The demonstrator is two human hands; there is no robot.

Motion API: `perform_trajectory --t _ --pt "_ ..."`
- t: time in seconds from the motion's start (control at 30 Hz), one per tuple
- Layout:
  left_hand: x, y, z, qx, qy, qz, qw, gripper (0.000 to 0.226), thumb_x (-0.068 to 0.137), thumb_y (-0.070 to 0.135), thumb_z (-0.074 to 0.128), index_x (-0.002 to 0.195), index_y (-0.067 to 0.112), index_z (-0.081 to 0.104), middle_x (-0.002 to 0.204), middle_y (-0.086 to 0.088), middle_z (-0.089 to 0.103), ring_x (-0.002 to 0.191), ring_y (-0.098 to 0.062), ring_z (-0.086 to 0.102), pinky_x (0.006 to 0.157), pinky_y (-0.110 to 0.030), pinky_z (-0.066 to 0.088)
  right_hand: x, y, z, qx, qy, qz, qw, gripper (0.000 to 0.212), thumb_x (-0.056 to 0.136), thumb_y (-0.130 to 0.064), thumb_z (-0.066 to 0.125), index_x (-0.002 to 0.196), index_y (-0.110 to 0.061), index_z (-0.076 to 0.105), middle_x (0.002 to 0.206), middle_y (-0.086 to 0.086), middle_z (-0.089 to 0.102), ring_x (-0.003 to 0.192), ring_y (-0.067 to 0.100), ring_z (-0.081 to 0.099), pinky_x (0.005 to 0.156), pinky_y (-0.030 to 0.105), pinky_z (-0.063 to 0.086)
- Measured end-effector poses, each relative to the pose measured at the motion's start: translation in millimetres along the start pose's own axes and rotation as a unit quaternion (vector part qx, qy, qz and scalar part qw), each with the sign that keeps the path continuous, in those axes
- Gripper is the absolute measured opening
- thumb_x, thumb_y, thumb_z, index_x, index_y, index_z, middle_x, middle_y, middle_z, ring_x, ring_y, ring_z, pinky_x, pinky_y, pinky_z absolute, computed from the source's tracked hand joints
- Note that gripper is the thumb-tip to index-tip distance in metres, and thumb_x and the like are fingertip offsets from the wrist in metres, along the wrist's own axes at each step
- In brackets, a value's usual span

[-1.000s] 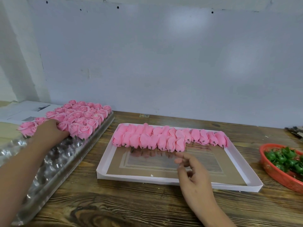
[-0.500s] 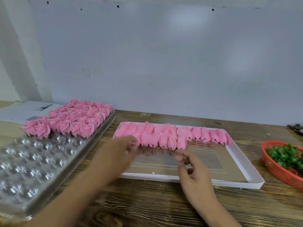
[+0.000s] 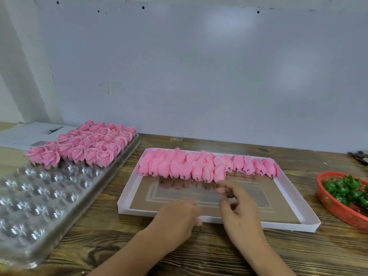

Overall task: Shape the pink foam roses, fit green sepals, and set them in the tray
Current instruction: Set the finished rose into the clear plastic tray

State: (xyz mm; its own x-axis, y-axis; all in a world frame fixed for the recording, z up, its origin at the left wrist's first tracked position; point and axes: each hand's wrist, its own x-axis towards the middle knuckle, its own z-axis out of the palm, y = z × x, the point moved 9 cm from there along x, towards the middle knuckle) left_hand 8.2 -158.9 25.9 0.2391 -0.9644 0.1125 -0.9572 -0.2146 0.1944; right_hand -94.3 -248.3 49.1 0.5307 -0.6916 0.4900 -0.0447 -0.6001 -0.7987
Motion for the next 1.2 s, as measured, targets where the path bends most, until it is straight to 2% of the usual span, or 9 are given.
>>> perform_trajectory --t 0.13,0.27,0.33,0.43,0.5,0.6,0.8,0.97,1.2 --pt "3 -5 4 0.001 -0.052 -0.005 0.999 0.022 0.104 0.03 0.051 0.107 0.012 0.064 0.114 -0.004 0.062 0.111 -0.02 0.055 0.086 -0.032 0.043 2 2 -1 -0.008 -0.006 0.009 1.0 0.046 0.087 0.0 0.057 0.1 -0.044 0.061 0.098 -0.024 0.065 0.083 0.005 0.061 0.068 0.008 0.043" --pt "-2 -6 2 -0.008 -0.043 0.003 0.999 0.023 0.104 0.033 0.051 0.108 0.015 0.066 0.113 -0.001 0.062 0.109 -0.018 0.055 0.091 -0.033 0.046 6 15 -4 -0.054 0.004 0.053 0.997 0.037 0.086 -0.006 0.059 0.093 -0.043 0.058 0.087 -0.014 0.067 0.082 0.002 0.06 0.068 0.007 0.042" --pt "-5 -7 0 -0.016 -0.021 0.005 1.0 0.025 0.103 0.035 0.05 0.107 0.017 0.067 0.11 0.002 0.063 0.106 -0.015 0.055 0.092 -0.034 0.047 14 28 -10 -0.099 0.004 0.104 0.99 0.026 0.086 -0.014 0.062 0.086 -0.038 0.053 0.082 -0.015 0.063 0.079 0.003 0.061 0.063 0.012 0.04" --pt "-6 -8 2 -0.026 -0.013 0.003 1.0 0.025 0.103 0.037 0.05 0.113 0.022 0.067 0.112 0.005 0.063 0.108 -0.014 0.055 0.095 -0.036 0.047 32 51 -12 -0.156 -0.048 0.192 0.968 0.016 0.087 -0.024 0.064 0.093 -0.027 0.049 0.085 -0.017 0.055 0.084 0.013 0.057 0.071 0.029 0.039" --pt "-6 -9 2 -0.031 -0.009 0.003 0.999 0.026 0.102 0.038 0.049 0.114 0.023 0.067 0.113 0.007 0.063 0.109 -0.013 0.055 0.096 -0.035 0.047 44 60 -11 -0.177 -0.067 0.224 0.956 0.016 0.088 -0.025 0.063 0.096 -0.018 0.052 0.087 -0.006 0.059 0.086 0.019 0.06 0.073 0.033 0.043" --pt "-7 -10 2 -0.04 -0.001 0.002 0.999 0.026 0.102 0.039 0.049 0.114 0.025 0.068 0.113 0.008 0.064 0.109 -0.012 0.055 0.096 -0.035 0.046 62 65 -5 -0.154 -0.068 0.252 0.953 0.017 0.084 -0.019 0.062 0.078 -0.003 0.059 0.073 0.008 0.067 0.075 0.029 0.068 0.071 0.039 0.054" --pt "-7 -11 3 -0.042 0.017 0.006 0.999 0.027 0.101 0.04 0.049 0.111 0.024 0.068 0.112 0.01 0.063 0.108 -0.011 0.054 0.095 -0.035 0.046 77 76 21 -0.128 -0.054 0.288 0.948 0.028 0.077 -0.015 0.067 0.054 -0.01 0.052 0.043 -0.002 0.049 0.047 0.016 0.047 0.047 0.024 0.032" --pt "-7 -10 3 -0.043 0.02 0.006 0.999 0.027 0.101 0.041 0.049 0.112 0.026 0.068 0.112 0.011 0.063 0.107 -0.01 0.054 0.095 -0.035 0.046 76 86 31 -0.13 -0.03 0.297 0.946 0.017 0.078 -0.016 0.064 0.088 -0.003 0.06 0.067 0.004 0.057 0.061 0.017 0.053 0.048 0.024 0.033" --pt "-10 -12 1 -0.069 0.042 0.011 0.997 0.026 0.099 0.044 0.049 0.11 0.029 0.068 0.109 0.014 0.063 0.104 -0.005 0.054 0.093 -0.031 0.046 70 84 20 -0.059 -0.037 0.331 0.941 0.014 0.077 -0.012 0.064 0.067 -0.008 0.056 0.061 0.01 0.056 0.056 0.023 0.051 0.056 0.03 0.044"
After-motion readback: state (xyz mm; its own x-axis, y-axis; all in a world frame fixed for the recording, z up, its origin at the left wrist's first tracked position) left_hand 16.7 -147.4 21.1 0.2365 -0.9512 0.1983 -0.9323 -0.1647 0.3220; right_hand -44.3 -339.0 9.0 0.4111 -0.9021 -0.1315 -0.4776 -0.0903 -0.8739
